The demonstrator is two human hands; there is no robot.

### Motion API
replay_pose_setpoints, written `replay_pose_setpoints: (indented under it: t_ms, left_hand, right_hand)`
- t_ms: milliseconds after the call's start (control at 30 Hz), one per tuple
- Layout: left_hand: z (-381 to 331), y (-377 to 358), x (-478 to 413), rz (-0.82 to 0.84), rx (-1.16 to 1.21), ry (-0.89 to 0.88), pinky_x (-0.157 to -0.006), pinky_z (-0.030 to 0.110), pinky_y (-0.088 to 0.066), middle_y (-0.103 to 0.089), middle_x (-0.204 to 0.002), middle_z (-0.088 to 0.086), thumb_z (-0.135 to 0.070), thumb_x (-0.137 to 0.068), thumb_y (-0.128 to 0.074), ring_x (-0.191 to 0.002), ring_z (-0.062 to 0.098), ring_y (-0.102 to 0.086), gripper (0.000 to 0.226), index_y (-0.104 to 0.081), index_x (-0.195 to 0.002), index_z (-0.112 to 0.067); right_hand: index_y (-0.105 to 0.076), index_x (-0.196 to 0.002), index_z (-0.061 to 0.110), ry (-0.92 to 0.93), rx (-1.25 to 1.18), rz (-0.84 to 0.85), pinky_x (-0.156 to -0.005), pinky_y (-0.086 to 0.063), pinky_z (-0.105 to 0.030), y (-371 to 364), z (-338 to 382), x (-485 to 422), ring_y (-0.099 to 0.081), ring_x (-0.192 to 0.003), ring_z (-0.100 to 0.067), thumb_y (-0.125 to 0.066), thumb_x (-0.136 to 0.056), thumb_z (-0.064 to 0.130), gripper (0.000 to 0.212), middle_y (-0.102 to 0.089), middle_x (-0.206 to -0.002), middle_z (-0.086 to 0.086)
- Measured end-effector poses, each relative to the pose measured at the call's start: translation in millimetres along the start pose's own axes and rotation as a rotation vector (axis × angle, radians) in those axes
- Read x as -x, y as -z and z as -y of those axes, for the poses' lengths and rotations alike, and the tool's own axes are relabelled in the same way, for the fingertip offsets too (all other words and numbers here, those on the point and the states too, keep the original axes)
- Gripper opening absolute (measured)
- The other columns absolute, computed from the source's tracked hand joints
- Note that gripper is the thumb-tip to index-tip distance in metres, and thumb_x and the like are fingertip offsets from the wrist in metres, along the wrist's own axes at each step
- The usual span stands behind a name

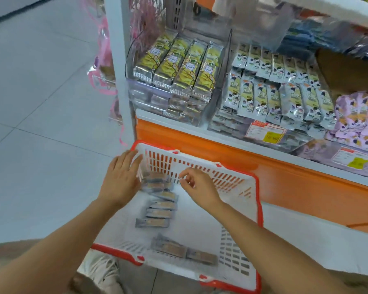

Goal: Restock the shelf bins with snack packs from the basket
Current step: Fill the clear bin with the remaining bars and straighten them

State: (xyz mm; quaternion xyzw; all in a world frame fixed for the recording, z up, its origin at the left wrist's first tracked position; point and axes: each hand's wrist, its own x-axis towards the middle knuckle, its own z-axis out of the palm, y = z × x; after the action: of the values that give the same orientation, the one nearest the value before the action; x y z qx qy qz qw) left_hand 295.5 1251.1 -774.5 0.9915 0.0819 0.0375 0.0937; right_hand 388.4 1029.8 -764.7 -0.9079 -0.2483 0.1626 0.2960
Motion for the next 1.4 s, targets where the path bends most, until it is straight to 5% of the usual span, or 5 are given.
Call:
replay_pose_setpoints:
  t_ms: [133,267,700,933,1400]
  left_hand:
    - [23,-26,8,0.108,0.012,0.023,-0.120,0.049,-0.019,-0.016,-0.161,0.016,-0.025,-0.098,-0.051,-0.149,0.035,-0.018,0.068,-0.018,-0.154,-0.004]
    - [38,-40,9,0.067,0.075,-0.046,-0.109,0.056,-0.038,-0.029,-0.155,0.021,-0.015,-0.090,-0.061,-0.142,0.038,-0.031,0.072,-0.025,-0.149,0.004]
    - [41,-49,3,0.085,0.126,0.055,-0.120,0.038,-0.016,-0.014,-0.163,0.012,-0.017,-0.092,-0.056,-0.150,0.026,-0.015,0.078,-0.012,-0.156,-0.006]
    - [41,-50,1,0.097,0.124,0.055,-0.121,0.037,-0.015,-0.014,-0.163,0.012,-0.015,-0.091,-0.056,-0.150,0.026,-0.014,0.078,-0.013,-0.156,-0.005]
    - [34,-51,3,0.109,-0.049,0.088,-0.123,0.045,-0.007,-0.002,-0.165,0.009,-0.035,-0.096,-0.053,-0.152,0.026,-0.004,0.083,0.000,-0.157,-0.012]
  right_hand:
    - [-0.063,-0.093,0.019,-0.149,-0.038,0.099,-0.067,-0.042,-0.023,-43,-19,-18,-0.057,-0.070,-0.012,-0.060,-0.094,0.023,0.006,-0.065,-0.084,0.001]
    - [-0.067,-0.093,0.014,-0.283,-0.041,0.197,-0.071,-0.044,-0.028,-78,-35,-34,-0.061,-0.079,-0.019,-0.060,-0.094,0.022,0.011,-0.068,-0.090,-0.005]
    - [-0.055,-0.070,0.017,-0.657,-0.152,0.217,-0.066,-0.039,-0.028,-155,-52,-87,-0.061,-0.080,-0.028,-0.052,-0.096,0.029,0.028,-0.061,-0.080,-0.008]
    - [-0.042,-0.055,0.019,-0.678,-0.138,0.178,-0.059,-0.034,-0.030,-157,-50,-94,-0.049,-0.063,-0.021,-0.054,-0.094,0.020,0.041,-0.046,-0.057,-0.001]
    - [-0.056,-0.074,0.015,-0.395,-0.375,0.080,-0.077,-0.059,-0.032,-50,-23,-53,-0.066,-0.089,-0.022,-0.064,-0.088,0.011,0.017,-0.062,-0.088,-0.002]
